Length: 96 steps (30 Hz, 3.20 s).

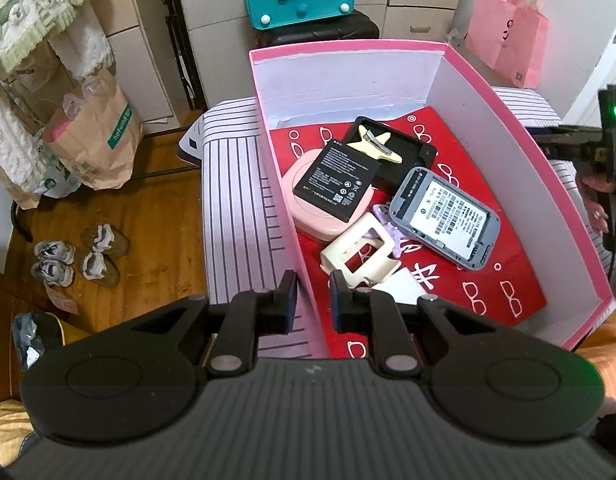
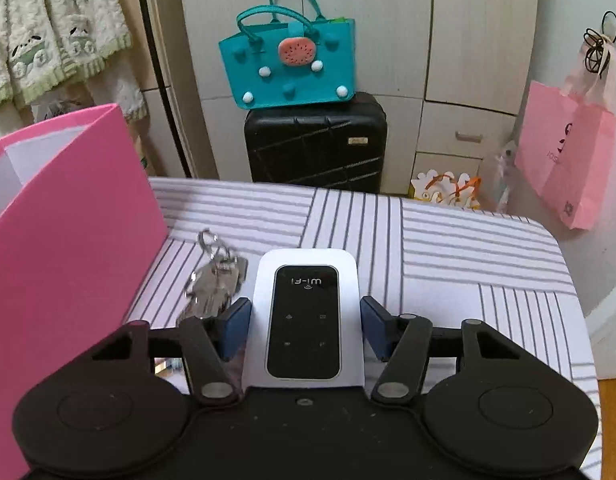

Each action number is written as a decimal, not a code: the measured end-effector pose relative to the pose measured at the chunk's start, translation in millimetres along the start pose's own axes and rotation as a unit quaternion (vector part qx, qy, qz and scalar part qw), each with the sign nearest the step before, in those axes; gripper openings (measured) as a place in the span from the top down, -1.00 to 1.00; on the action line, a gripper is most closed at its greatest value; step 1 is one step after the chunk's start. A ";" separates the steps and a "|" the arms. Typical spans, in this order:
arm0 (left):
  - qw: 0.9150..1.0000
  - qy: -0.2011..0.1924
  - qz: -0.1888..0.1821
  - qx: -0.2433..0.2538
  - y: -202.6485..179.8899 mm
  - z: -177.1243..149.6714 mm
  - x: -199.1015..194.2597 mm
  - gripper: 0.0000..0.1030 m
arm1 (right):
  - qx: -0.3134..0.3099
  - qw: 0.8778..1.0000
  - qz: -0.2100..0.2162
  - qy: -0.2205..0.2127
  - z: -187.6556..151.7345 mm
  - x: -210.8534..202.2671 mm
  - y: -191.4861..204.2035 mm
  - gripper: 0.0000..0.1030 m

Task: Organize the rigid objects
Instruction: 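Carry the white Wi-Fi router into the pink box and open the right gripper, then return the right gripper to the bed and grasp the silver keys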

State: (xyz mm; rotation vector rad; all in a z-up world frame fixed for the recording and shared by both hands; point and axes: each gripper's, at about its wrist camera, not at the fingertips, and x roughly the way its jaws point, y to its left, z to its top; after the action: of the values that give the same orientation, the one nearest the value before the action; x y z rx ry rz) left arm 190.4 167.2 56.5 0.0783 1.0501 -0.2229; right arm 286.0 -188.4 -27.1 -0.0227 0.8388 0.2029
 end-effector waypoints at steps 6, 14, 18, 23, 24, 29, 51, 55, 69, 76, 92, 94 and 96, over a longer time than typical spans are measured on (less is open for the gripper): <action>1.000 0.002 -0.007 -0.009 2.9 3.5 3.1 0.71 | 0.001 1.000 -0.005 0.006 -4.2 4.0 -2.4 -0.34; 1.000 0.000 -0.005 -0.018 3.9 2.4 3.5 0.71 | 0.051 0.998 0.047 -0.001 -5.9 -21.3 -10.8 -0.25; 1.000 -0.002 -0.006 -0.019 4.4 1.5 3.5 0.71 | 0.070 0.994 0.080 -0.015 -4.2 -46.7 -9.2 -0.25; 1.000 -0.003 -0.012 -0.018 6.2 1.1 3.1 0.71 | 0.073 0.987 0.141 -0.036 2.2 -89.9 9.2 -0.25; 1.000 -0.004 -0.013 -0.017 6.6 0.8 3.2 0.71 | 0.068 0.985 0.156 -0.040 4.5 -99.3 15.2 -0.25; 1.000 -0.007 -0.020 -0.020 9.4 -0.2 3.2 0.71 | 0.025 0.975 0.215 -0.050 13.1 -134.9 52.1 -0.25; 0.999 -0.015 -0.027 -0.030 12.2 -3.8 1.7 0.72 | -0.183 0.943 0.255 0.111 -3.1 -98.1 175.6 -0.25; 0.999 -0.013 -0.026 -0.030 13.2 -3.6 1.8 0.72 | -0.208 0.944 0.233 0.103 -3.2 -102.1 179.1 -0.25; 0.999 -0.013 -0.020 -0.044 11.3 -3.7 1.9 0.71 | -0.068 0.971 0.225 -0.040 18.6 -143.7 70.6 -0.28; 0.998 -0.011 -0.017 -0.051 10.8 -2.7 1.7 0.71 | -0.022 0.982 0.168 -0.083 3.9 -111.1 7.9 -0.35; 0.998 -0.010 -0.011 -0.057 9.9 -2.3 1.3 0.71 | -0.118 0.981 0.143 -0.058 -14.2 -41.8 15.3 -0.33; 0.998 -0.009 -0.011 -0.058 9.9 -2.3 1.2 0.71 | -0.127 0.980 0.143 -0.051 -12.2 -31.1 19.2 -0.31; 0.998 -0.009 -0.013 -0.058 10.5 -2.2 1.7 0.71 | -0.127 0.981 0.140 -0.046 -9.8 -19.1 22.9 -0.23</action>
State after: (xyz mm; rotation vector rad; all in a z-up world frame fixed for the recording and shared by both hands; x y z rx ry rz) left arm 191.7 177.5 53.5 -0.0417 1.0453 -0.1850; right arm 262.1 -170.2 -18.1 -0.1334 0.7171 0.5718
